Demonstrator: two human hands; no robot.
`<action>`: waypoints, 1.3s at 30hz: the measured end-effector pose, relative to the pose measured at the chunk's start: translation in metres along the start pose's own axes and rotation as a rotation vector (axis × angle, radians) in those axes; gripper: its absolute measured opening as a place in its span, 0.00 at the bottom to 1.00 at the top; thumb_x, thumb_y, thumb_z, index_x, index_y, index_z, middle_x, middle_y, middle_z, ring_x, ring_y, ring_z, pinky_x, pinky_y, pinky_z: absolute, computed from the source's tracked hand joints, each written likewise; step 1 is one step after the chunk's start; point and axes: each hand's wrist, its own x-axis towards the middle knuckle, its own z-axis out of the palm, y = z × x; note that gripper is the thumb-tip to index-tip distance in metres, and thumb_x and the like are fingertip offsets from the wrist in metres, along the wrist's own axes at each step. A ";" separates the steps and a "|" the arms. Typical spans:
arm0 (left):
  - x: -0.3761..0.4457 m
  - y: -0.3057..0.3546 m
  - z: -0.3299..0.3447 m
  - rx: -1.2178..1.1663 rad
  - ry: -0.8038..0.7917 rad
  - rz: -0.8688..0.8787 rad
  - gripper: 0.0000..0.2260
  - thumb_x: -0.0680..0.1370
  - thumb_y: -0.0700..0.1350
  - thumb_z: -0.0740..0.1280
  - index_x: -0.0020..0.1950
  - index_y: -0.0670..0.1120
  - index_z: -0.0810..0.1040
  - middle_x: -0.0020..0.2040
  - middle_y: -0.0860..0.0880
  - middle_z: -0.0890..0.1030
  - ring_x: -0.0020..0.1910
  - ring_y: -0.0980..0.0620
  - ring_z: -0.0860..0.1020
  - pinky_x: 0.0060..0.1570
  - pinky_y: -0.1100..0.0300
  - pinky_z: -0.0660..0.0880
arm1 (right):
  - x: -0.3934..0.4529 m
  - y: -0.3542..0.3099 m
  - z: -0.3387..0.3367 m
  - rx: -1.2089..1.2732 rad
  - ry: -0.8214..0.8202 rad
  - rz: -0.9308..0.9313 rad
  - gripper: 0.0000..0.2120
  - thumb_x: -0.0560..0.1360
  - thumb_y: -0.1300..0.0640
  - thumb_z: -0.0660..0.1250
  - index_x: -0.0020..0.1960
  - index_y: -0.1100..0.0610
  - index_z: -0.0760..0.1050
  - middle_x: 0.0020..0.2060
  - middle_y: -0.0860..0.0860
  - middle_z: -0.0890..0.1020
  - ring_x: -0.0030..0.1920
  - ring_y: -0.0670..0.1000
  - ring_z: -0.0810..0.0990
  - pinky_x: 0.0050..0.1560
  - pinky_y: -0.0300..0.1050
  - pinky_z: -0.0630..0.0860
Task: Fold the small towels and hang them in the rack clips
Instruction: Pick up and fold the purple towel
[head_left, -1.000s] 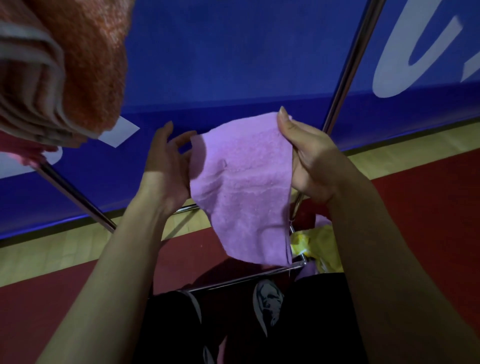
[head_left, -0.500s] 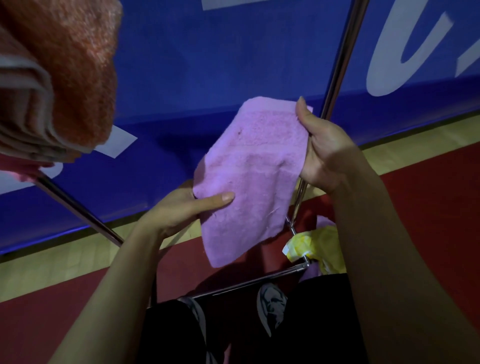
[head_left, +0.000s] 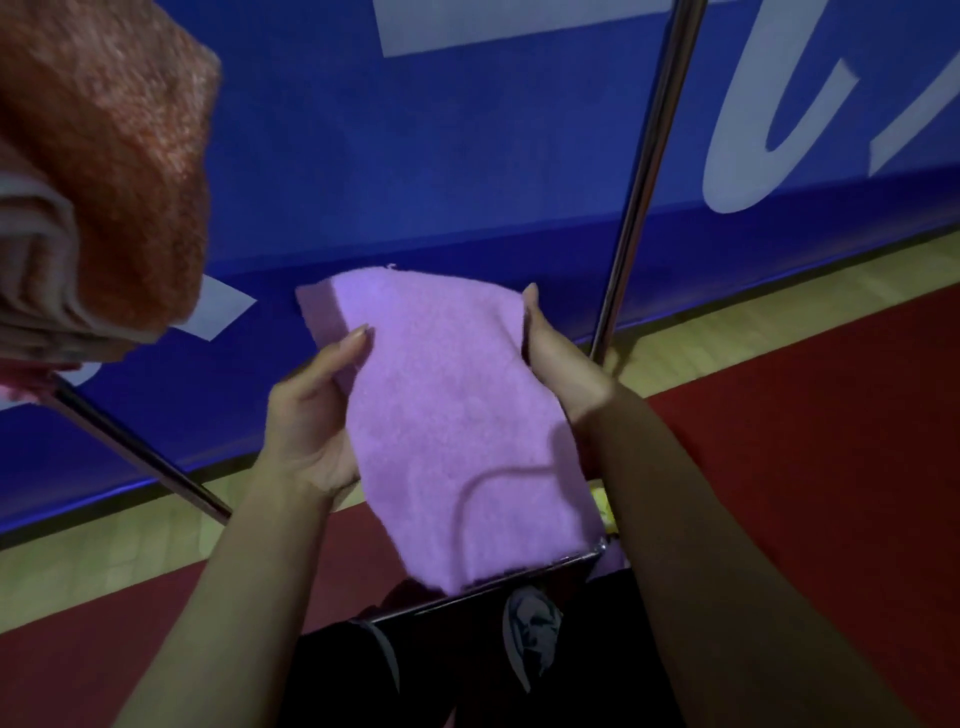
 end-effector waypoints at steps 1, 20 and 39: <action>0.001 0.001 -0.001 0.039 0.035 0.024 0.13 0.77 0.39 0.71 0.60 0.38 0.85 0.57 0.41 0.86 0.59 0.43 0.84 0.59 0.50 0.81 | -0.003 -0.003 0.001 0.016 -0.042 0.000 0.34 0.81 0.30 0.46 0.48 0.52 0.82 0.32 0.50 0.84 0.32 0.46 0.83 0.33 0.39 0.77; 0.016 0.012 -0.024 1.051 0.739 0.215 0.17 0.81 0.54 0.70 0.68 0.66 0.71 0.52 0.43 0.82 0.51 0.38 0.84 0.47 0.37 0.83 | -0.010 -0.008 -0.022 -0.634 0.142 -0.482 0.13 0.81 0.57 0.67 0.64 0.48 0.80 0.49 0.45 0.86 0.51 0.43 0.84 0.53 0.40 0.79; 0.011 0.020 -0.035 1.750 0.602 0.098 0.08 0.77 0.56 0.74 0.46 0.54 0.82 0.43 0.51 0.83 0.42 0.53 0.80 0.39 0.59 0.74 | -0.005 -0.007 -0.031 -1.182 0.161 -0.484 0.05 0.79 0.43 0.67 0.47 0.43 0.76 0.51 0.52 0.78 0.56 0.53 0.72 0.56 0.48 0.71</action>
